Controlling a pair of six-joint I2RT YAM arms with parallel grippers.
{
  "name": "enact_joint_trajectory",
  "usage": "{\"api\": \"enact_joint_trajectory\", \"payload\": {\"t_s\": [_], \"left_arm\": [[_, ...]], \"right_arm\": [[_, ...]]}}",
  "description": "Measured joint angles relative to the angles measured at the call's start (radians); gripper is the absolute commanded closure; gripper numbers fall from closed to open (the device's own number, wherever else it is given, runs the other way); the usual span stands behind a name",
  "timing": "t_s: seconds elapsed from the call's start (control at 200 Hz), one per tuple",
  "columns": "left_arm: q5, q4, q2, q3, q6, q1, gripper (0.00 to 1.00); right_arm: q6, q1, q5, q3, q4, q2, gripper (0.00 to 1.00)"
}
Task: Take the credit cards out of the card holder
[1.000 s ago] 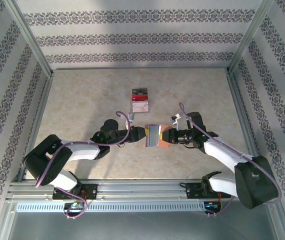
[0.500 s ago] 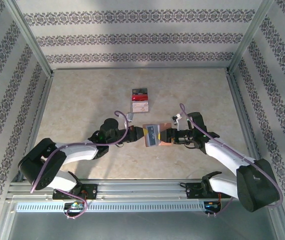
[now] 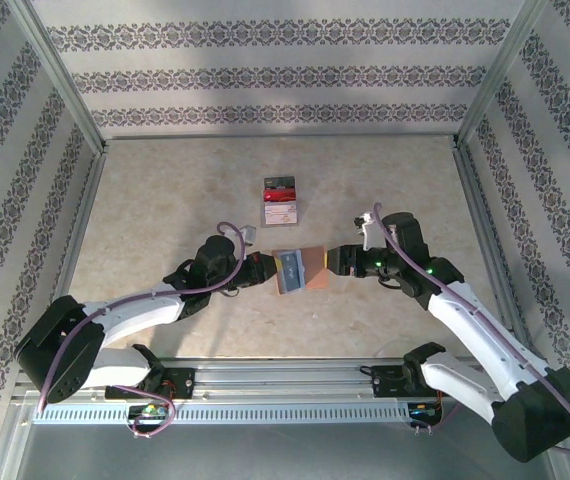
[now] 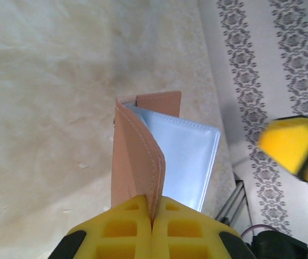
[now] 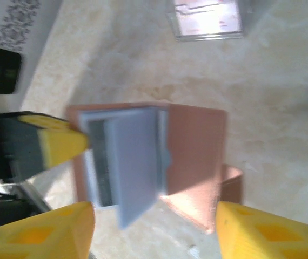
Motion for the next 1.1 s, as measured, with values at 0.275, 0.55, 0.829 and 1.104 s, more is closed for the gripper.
{"api": "enact_joint_trajectory", "payload": {"t_s": [0.275,0.55,0.829,1.104], "left_arm": [[-0.016,-0.020,0.000,-0.002,0.003,0.000,1.00],[0.004,0.060,0.044,-0.025,-0.006,0.000,1.00],[0.052,0.169,0.158,-0.040,-0.039,0.000,1.00],[0.087,0.264,0.267,-0.050,-0.064,0.000,1.00]], "right_arm": [[0.076,0.180,-0.028,0.019,0.080,0.138,0.50],[0.108,0.177,-0.006,-0.007,0.156,0.264,0.79],[0.113,0.095,0.011,-0.093,0.200,0.336,0.90],[0.109,0.068,0.011,-0.111,0.212,0.428,0.93]]}}
